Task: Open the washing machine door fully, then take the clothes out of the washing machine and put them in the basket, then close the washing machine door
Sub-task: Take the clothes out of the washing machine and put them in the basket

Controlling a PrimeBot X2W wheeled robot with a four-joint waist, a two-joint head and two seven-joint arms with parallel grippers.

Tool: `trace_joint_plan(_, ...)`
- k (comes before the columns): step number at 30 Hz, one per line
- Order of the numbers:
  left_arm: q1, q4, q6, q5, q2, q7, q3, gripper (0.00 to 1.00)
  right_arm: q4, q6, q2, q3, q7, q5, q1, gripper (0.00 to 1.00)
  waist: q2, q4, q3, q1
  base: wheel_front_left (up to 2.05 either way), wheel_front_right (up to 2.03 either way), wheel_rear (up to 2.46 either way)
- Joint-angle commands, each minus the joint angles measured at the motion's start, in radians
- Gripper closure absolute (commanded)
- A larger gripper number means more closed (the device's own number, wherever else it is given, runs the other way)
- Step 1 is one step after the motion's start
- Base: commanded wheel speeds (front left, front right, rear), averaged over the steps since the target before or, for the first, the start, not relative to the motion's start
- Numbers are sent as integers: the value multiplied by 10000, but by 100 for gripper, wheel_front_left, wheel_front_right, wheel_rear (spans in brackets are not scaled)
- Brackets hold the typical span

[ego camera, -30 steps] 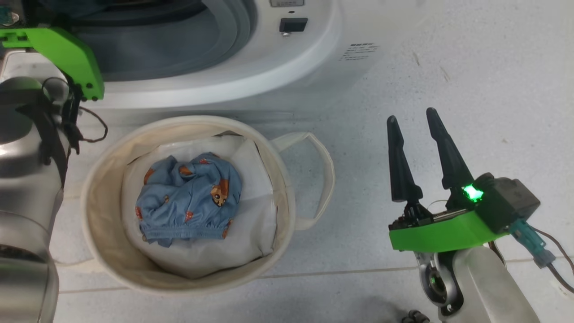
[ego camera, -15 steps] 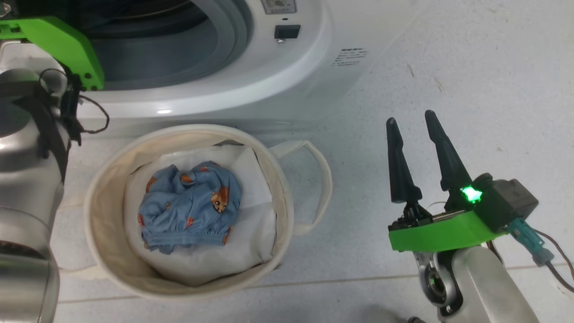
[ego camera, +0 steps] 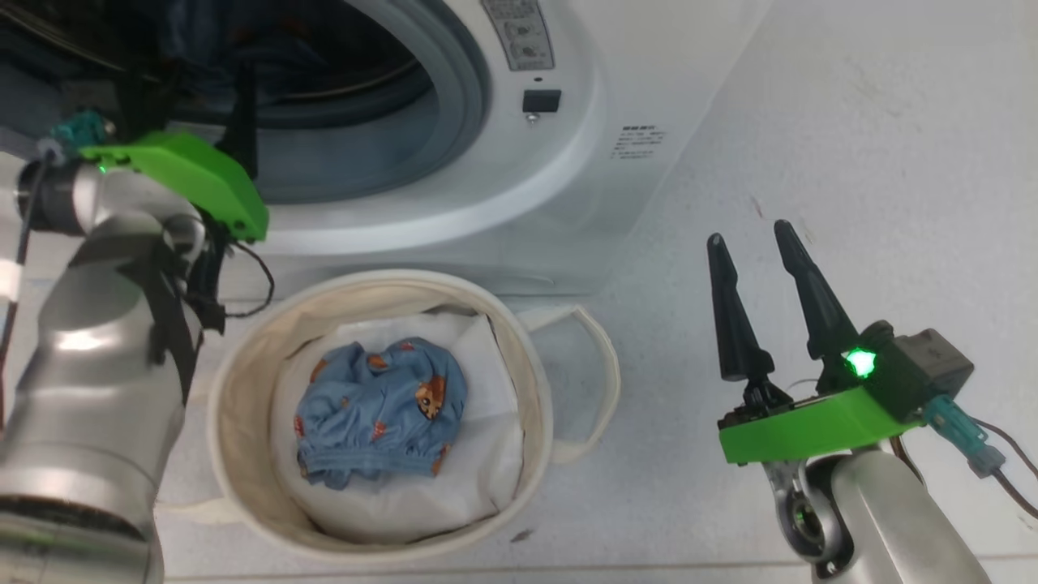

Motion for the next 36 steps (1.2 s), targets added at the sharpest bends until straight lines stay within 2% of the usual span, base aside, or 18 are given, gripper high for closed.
trace_joint_plan(1,118,-544,-40,-62,458,-108,253,0,-228,10,-90,199,-51,76,211,0,0,233,-415,0,0,0,0)
trace_joint_plan(8,2390,-3352,-111,86,1071,-119,987,0,-24,10,-436,187,-51,298,411,0,0,550,-1275,0,0,0,0)
trace_joint_plan(13,4134,-4914,-28,152,1276,-120,1574,0,102,10,-672,211,-51,515,531,0,0,758,-1777,0,0,0,0)
trace_joint_plan(24,6411,-6839,171,25,1404,-121,1922,0,294,10,-1136,68,-51,799,794,0,0,1037,-2532,0,0,0,0)
trace_joint_plan(36,7486,-7967,458,-115,1529,-21,2048,0,328,10,-1159,-286,-51,768,1018,0,0,1130,-2784,0,0,0,0)
